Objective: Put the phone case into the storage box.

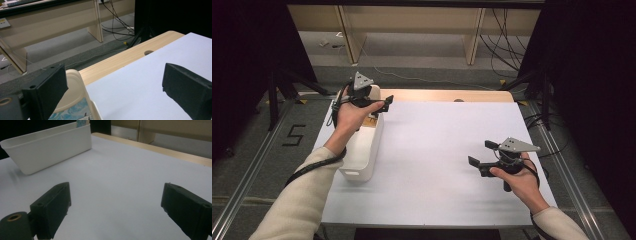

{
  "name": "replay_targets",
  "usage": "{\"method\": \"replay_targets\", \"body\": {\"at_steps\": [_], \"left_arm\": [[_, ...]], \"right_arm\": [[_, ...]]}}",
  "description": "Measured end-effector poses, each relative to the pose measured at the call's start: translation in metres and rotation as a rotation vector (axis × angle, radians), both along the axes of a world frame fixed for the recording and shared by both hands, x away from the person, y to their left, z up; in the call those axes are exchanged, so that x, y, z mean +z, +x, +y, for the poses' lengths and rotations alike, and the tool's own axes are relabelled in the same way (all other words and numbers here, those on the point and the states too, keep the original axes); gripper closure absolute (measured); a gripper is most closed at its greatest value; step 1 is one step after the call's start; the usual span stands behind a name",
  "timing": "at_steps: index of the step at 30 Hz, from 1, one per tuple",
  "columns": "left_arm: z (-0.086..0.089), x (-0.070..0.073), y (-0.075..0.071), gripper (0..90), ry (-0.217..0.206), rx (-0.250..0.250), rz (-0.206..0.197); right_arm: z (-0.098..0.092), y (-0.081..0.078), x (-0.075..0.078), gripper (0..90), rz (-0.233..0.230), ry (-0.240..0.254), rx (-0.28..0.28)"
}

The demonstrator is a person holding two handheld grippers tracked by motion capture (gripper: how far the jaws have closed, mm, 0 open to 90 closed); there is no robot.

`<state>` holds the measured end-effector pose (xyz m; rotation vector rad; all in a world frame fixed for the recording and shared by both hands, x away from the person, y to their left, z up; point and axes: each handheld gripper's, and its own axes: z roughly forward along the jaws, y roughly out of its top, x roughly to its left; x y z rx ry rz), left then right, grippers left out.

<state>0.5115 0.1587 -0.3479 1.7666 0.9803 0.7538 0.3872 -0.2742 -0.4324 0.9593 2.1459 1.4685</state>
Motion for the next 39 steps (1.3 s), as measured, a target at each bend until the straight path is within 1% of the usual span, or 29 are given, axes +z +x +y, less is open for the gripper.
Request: {"method": "replay_targets", "body": {"at_steps": [5, 6, 11, 17, 30, 37, 39], "left_arm": [[0.000, -0.001, -0.004, 5.2, 0.002, -0.008, 0.003], [0.000, -0.002, -0.005, 5.2, -0.006, -0.005, 0.005], [0.001, -0.004, -0.009, 5.1, -0.005, -0.001, 0.005], [0.000, -0.006, -0.015, 5.2, -0.010, -0.015, 0.005], [0.000, -0.010, -0.029, 5.0, -0.025, -0.043, 0.019], [-0.002, -0.010, -0.036, 4.9, -0.026, -0.056, 0.016], [-0.002, -0.011, -0.038, 4.9, -0.033, -0.060, 0.019]], "right_arm": [[0.000, 0.000, 0.000, 10.0, 0.000, -0.002, 0.000], [0.000, 0.000, 0.000, 10.0, -0.001, 0.000, 0.000], [0.000, 0.000, 0.000, 10.0, 0.002, -0.002, 0.001], [0.000, 0.000, 0.000, 10.0, 0.001, 0.000, 0.000], [0.000, 0.000, 0.000, 10.0, 0.002, 0.001, 0.000], [0.000, 0.000, 0.000, 10.0, 0.001, -0.001, 0.000], [0.000, 0.000, 0.000, 10.0, 0.001, -0.002, -0.001]]}}
